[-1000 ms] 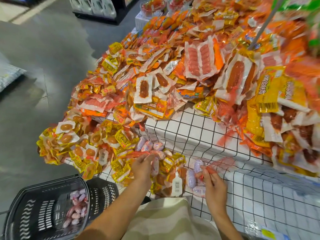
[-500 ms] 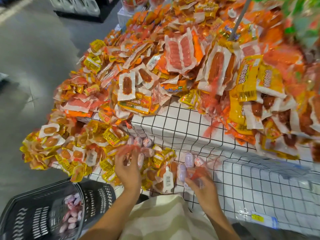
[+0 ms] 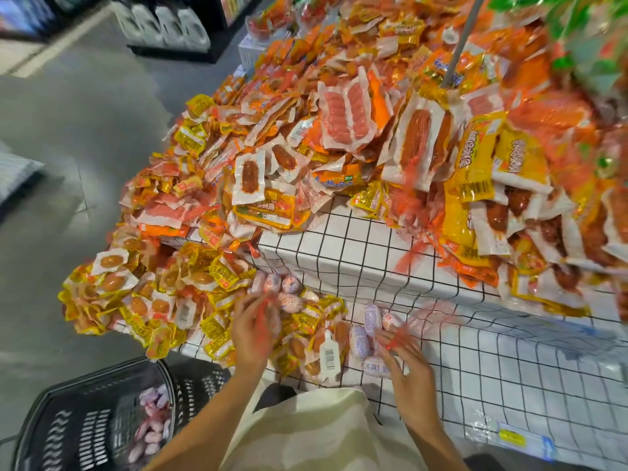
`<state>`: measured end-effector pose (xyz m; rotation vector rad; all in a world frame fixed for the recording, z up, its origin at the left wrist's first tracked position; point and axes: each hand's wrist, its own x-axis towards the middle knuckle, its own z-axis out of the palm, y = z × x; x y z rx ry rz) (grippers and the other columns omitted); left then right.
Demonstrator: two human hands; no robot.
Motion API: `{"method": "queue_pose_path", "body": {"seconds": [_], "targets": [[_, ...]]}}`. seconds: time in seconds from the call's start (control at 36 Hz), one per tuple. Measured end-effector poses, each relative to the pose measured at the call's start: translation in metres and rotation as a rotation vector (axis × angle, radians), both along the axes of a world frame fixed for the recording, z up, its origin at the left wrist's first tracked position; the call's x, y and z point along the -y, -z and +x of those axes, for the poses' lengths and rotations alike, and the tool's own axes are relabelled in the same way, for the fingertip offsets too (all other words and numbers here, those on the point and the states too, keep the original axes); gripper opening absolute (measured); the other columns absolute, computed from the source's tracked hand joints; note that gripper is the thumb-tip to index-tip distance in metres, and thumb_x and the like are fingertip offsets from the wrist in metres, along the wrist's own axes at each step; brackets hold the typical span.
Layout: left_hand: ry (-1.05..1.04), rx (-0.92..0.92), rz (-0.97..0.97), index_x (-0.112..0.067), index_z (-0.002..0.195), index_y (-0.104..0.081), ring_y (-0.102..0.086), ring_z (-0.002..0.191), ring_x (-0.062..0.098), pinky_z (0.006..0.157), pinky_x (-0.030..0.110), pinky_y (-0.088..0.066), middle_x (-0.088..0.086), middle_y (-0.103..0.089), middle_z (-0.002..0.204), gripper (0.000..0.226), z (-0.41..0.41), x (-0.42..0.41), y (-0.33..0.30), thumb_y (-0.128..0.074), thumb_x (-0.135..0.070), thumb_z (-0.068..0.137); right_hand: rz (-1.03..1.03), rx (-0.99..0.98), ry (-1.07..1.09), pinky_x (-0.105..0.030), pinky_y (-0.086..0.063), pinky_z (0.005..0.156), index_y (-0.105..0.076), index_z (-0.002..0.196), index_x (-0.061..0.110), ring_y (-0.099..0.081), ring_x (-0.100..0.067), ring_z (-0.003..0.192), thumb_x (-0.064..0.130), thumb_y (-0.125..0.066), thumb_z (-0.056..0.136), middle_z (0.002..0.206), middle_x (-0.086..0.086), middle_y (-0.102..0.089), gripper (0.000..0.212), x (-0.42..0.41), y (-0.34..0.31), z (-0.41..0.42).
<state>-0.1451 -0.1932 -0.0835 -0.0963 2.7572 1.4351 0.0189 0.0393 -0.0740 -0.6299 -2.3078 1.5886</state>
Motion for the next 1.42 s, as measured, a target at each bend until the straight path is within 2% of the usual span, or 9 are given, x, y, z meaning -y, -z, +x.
{"method": "queue_pose_path", "body": {"seconds": [0.17, 0.28, 0.33, 0.53, 0.67, 0.94, 1.14, 1.25, 1.42], "targets": [[0.098, -0.249, 0.059, -0.01, 0.109, -0.076, -0.061, 0.111, 0.014, 0.094, 0.029, -0.051, 0.001, -0.07, 0.113, 0.018, 0.0, 0.0, -0.024, -0.064, -0.009, 0.096, -0.199, 0.006, 0.023, -0.022, -0.047, 0.106, -0.078, 0.111, 0.029, -0.055, 0.002, 0.129, 0.004, -0.067, 0.095, 0.123, 0.019, -0.071, 0.032, -0.004, -0.011, -0.007], [0.246, -0.182, -0.04, -0.012, 0.118, -0.073, -0.045, 0.129, -0.001, 0.106, 0.022, -0.04, -0.009, -0.057, 0.136, 0.025, -0.014, 0.003, -0.022, -0.067, -0.008, 0.094, -0.257, 0.018, 0.057, -0.007, -0.047, 0.071, -0.079, 0.096, 0.045, -0.064, 0.008, 0.085, 0.026, -0.072, 0.093, 0.093, 0.021, -0.075, 0.02, -0.011, -0.026, -0.019], [0.305, -0.151, -0.133, -0.016, 0.118, -0.073, -0.038, 0.127, -0.011, 0.103, 0.011, -0.037, -0.016, -0.051, 0.138, 0.031, -0.015, 0.005, -0.015, -0.069, -0.002, 0.09, -0.276, 0.015, 0.036, -0.005, -0.046, 0.072, -0.079, 0.1, 0.044, -0.065, 0.009, 0.093, 0.03, -0.072, 0.093, 0.102, 0.022, -0.075, 0.017, -0.015, -0.031, -0.023], [0.22, -0.203, -0.201, -0.018, 0.113, -0.076, -0.056, 0.122, 0.011, 0.105, 0.037, -0.048, -0.011, -0.066, 0.125, 0.023, -0.018, -0.004, -0.012, -0.069, -0.01, 0.092, -0.273, 0.052, -0.058, -0.003, -0.047, 0.065, -0.079, 0.097, 0.044, -0.067, 0.007, 0.093, 0.022, -0.067, 0.097, 0.102, 0.02, -0.075, 0.025, -0.031, -0.033, -0.023], [0.109, -0.089, 0.006, -0.026, 0.116, -0.069, -0.064, 0.103, -0.002, 0.087, 0.005, -0.046, -0.015, -0.071, 0.108, 0.03, -0.013, -0.021, -0.04, -0.06, -0.004, 0.098, -0.231, 0.054, -0.043, -0.006, -0.044, 0.059, -0.079, 0.091, 0.038, -0.068, 0.004, 0.08, 0.024, -0.068, 0.096, 0.087, 0.017, -0.076, 0.018, -0.038, -0.035, -0.028], [0.17, -0.17, 0.248, -0.02, 0.105, -0.076, -0.074, 0.095, 0.016, 0.079, 0.029, -0.059, -0.002, -0.078, 0.099, 0.022, -0.011, -0.024, -0.119, -0.055, -0.027, 0.103, -0.231, -0.202, -0.075, -0.007, -0.046, 0.075, -0.075, 0.079, 0.026, -0.069, 0.0, 0.076, 0.023, -0.061, 0.102, 0.077, 0.005, -0.076, 0.027, -0.035, -0.107, -0.056], [0.147, -0.197, 0.419, -0.03, 0.092, -0.077, -0.074, 0.086, 0.01, 0.075, 0.021, -0.057, -0.007, -0.077, 0.089, 0.032, 0.015, -0.004, -0.163, -0.049, -0.023, 0.106, -0.299, -0.317, -0.178, -0.015, -0.055, 0.075, -0.078, 0.087, 0.022, -0.076, -0.014, 0.079, 0.028, -0.062, 0.101, 0.079, -0.001, -0.078, 0.022, -0.009, -0.167, -0.068], [0.146, -0.136, 0.556, -0.014, 0.097, -0.076, -0.074, 0.096, 0.029, 0.086, 0.032, -0.059, 0.012, -0.077, 0.095, 0.033, 0.036, 0.031, -0.182, -0.046, -0.024, 0.107, -0.286, -0.336, -0.28, -0.023, -0.059, 0.078, -0.08, 0.092, 0.03, -0.077, -0.017, 0.081, 0.026, -0.06, 0.101, 0.081, -0.001, -0.079, 0.021, 0.023, -0.195, -0.071], [-0.079, -0.166, 0.74, -0.01, 0.093, -0.073, -0.074, 0.098, 0.028, 0.087, 0.028, -0.057, 0.017, -0.077, 0.095, 0.032, 0.085, 0.119, -0.188, -0.052, -0.032, 0.104, -0.229, -0.335, -0.464, -0.012, -0.054, 0.08, -0.079, 0.085, 0.034, -0.076, -0.008, 0.084, 0.027, -0.059, 0.102, 0.081, 0.005, -0.079, 0.027, 0.11, -0.225, -0.063]]}}
